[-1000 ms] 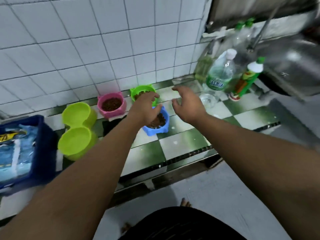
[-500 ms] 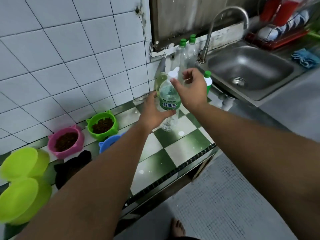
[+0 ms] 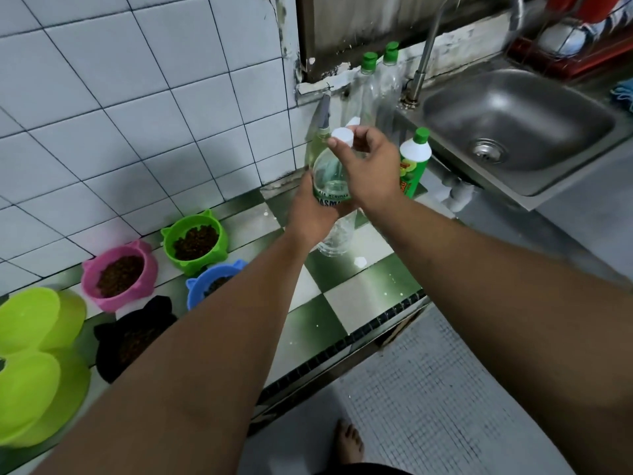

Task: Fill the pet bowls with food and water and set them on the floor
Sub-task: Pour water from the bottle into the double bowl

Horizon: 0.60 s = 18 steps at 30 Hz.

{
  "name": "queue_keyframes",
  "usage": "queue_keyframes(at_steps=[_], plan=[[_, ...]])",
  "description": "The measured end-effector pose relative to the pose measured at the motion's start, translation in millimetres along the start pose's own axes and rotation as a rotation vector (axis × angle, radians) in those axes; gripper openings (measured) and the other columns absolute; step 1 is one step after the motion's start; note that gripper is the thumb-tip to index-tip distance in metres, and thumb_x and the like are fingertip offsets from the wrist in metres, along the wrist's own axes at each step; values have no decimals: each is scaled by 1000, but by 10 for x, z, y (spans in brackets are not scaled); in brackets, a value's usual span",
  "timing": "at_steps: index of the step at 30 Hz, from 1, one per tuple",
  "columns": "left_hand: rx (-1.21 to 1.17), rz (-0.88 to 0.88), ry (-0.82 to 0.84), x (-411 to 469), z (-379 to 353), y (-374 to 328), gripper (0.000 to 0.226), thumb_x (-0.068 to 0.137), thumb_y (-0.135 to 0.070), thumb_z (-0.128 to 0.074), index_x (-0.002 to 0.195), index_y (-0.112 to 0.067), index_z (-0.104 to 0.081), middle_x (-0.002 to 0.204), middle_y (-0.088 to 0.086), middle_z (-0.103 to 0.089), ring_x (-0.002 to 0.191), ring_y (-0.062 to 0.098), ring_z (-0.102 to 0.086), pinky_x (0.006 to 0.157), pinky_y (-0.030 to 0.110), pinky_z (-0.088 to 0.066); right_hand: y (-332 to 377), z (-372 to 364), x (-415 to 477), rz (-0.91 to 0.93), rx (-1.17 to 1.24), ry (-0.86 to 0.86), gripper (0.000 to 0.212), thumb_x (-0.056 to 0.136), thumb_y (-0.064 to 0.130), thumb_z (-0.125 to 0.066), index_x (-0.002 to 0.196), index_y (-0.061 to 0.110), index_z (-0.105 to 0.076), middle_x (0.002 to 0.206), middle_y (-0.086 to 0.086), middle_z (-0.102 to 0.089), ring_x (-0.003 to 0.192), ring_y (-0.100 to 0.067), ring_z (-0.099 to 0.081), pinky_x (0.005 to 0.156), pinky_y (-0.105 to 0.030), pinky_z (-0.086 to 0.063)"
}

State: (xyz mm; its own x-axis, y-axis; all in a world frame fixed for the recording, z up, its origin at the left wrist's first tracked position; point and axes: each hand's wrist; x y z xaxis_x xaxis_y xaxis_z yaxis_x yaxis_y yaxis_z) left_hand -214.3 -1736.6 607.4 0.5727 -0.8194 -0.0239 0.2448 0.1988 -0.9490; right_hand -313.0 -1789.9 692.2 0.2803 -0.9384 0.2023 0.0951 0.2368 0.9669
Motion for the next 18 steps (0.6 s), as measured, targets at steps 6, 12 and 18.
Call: queue_keyframes(at_steps=[6, 12, 18], plan=[[-11, -22, 7, 2, 53, 23, 88, 50, -51, -95, 126, -36, -53, 113, -18, -71, 103, 4, -68, 92, 32, -56, 38, 63, 59, 51, -54, 210, 29, 98, 19, -62, 124, 4, -64, 123, -17, -63, 113, -27, -61, 100, -34, -52], [25, -34, 36, 12, 65, 45, 87, 52, -44, -98, 126, -39, -52, 111, -21, -70, 106, 5, -67, 97, 35, -55, 44, 71, 18, 35, -24, 150, 34, 85, 22, -79, 109, 11, -57, 105, -3, -64, 93, -10, -59, 89, -24, -52], [25, -26, 70, 37, 117, 78, 90, 56, -37, -99, 132, -33, -51, 107, -26, -67, 95, -17, -61, 79, 11, -47, 90, 55, -3, 69, -85, 191, 28, 95, 20, -67, 117, 3, -62, 110, -10, -66, 106, -25, -62, 96, -46, -52]])
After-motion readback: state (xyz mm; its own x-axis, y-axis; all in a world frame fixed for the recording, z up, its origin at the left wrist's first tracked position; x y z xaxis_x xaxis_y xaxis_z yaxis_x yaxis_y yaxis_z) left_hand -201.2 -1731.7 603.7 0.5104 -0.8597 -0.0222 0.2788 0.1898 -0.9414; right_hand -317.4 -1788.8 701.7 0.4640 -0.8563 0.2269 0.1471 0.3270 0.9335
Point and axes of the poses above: each hand's wrist, its own x-axis towards the middle knuckle, its own z-axis out of the back of the hand, y = z × x
